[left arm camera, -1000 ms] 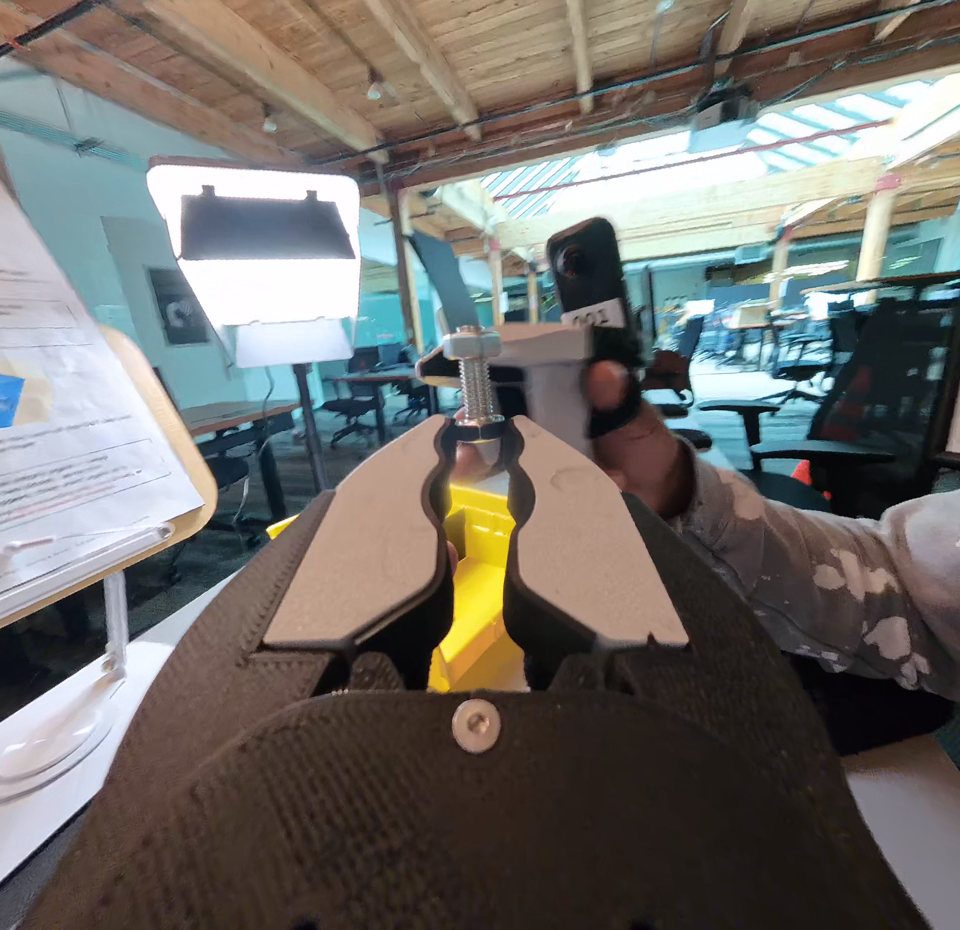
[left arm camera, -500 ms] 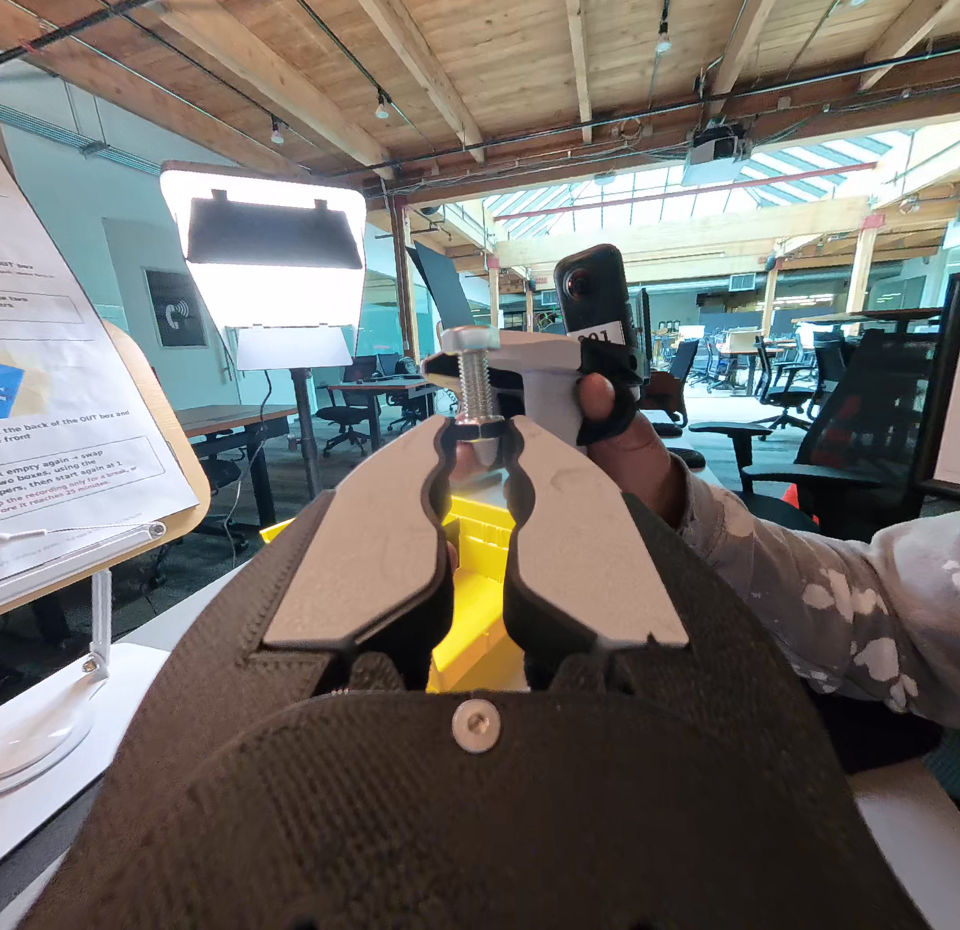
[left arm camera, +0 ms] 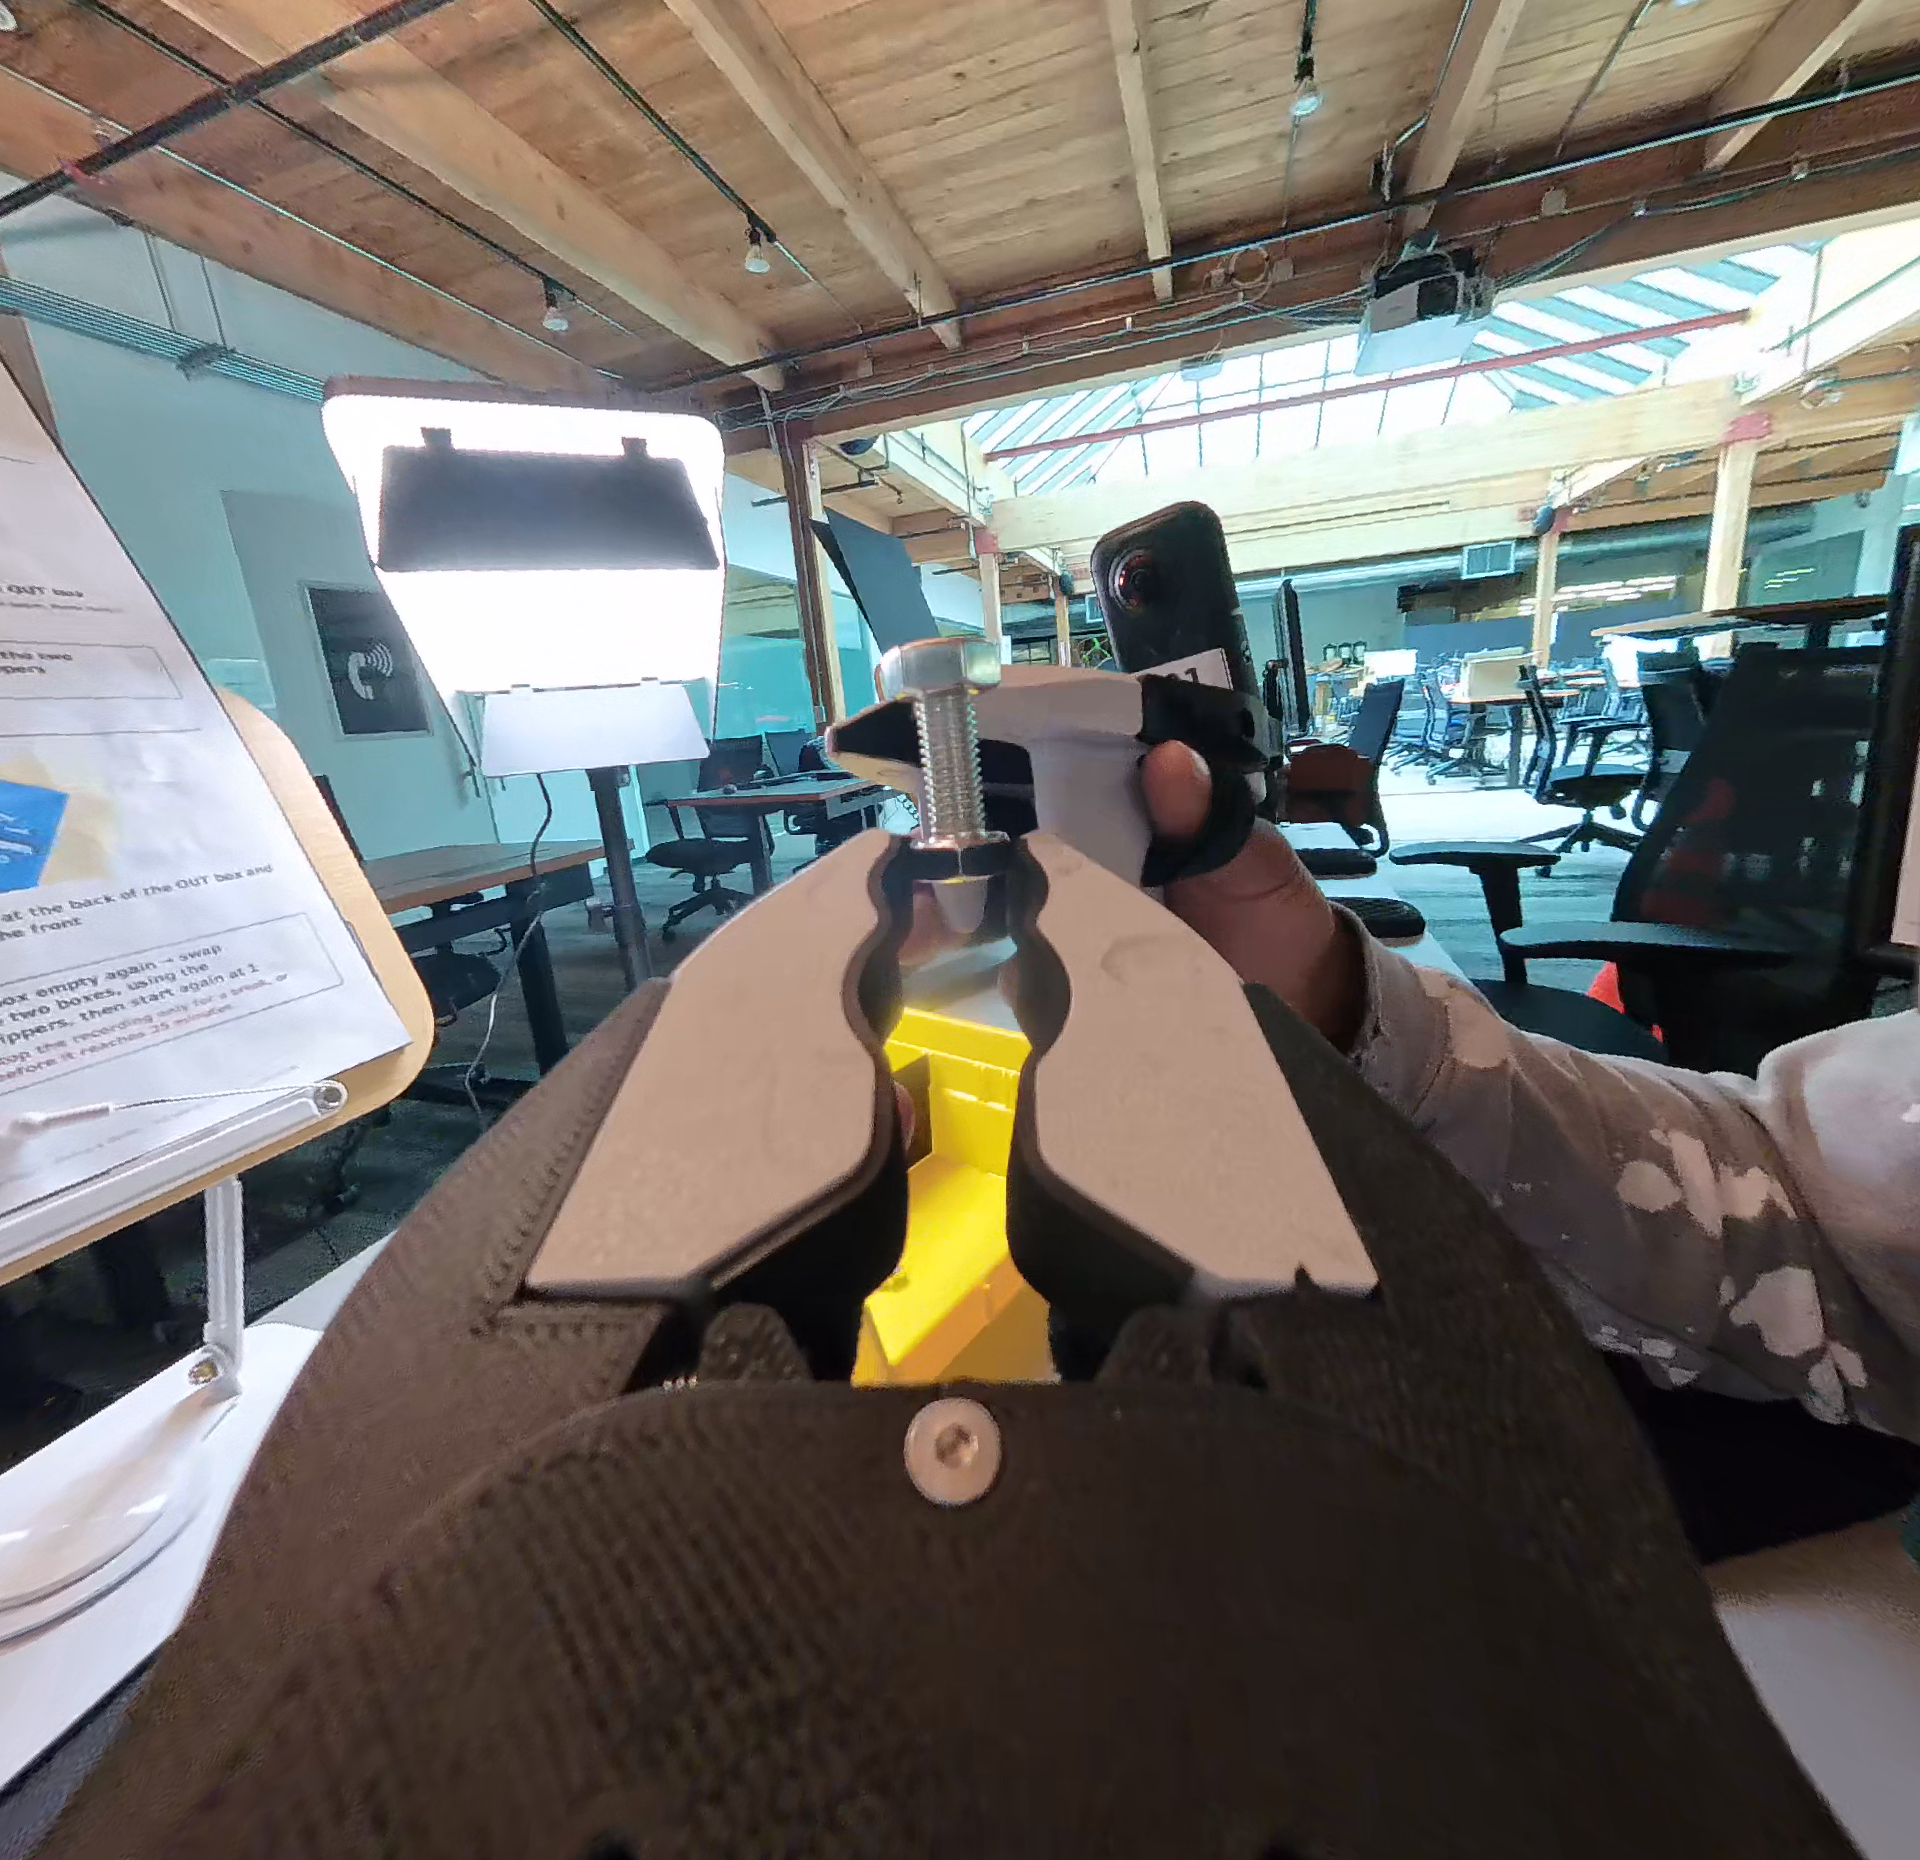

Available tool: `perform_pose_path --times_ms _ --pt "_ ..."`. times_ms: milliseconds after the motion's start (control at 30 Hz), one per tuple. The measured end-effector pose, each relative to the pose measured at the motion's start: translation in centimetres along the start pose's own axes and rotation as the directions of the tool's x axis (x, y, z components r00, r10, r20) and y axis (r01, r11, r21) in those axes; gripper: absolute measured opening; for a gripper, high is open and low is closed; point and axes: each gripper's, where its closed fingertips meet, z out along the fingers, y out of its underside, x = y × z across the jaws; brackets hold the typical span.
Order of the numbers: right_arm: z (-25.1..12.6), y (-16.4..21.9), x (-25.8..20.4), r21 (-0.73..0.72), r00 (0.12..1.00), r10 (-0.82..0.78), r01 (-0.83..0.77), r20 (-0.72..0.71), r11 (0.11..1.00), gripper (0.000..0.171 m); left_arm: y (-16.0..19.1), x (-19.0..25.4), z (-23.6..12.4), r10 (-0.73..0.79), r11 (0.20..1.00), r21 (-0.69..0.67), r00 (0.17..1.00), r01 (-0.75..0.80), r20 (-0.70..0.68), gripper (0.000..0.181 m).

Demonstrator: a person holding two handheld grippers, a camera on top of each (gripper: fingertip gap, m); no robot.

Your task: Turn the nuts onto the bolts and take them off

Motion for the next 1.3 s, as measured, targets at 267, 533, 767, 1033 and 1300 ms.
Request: perform_pose_path --times_ms 267,533,767,1033,1300 --pt "1.1 0.9 -2.4 -0.039 0.997 -0.019 0.022 0.08 0.999 0.04 0.6 0.3 0.3 0.004 1.0 -0.014 1.0 -0.004 0.001 0.018" --pt "0.2 -0.5 -1.8 0.011 0.998 -0.019 0.018 0.056 1.0 0.032 0.2 0.1 0.1 0.006 1.0 0.003 1.0 -0.006 0.004 0.019" --pt "0.6 0.1 -1.7 0.0 0.999 -0.01 0.01 0.047 1.0 0.022 0.0 0.3 0.1 -0.001 1.0 0.021 1.0 0.002 -0.006 0.018" --pt "0.9 0.3 -3.0 -0.012 0.995 -0.035 0.036 0.094 0.999 0.036 0.5 0.4 0.3 0.008 1.0 -0.002 1.0 -0.008 -0.003 0.019" --pt "0.2 -0.6 -2.1 0.019 0.997 -0.025 0.024 0.067 1.0 0.029 -0.1 0.2 0.1 0.004 1.0 0.019 1.0 -0.004 0.002 0.019"
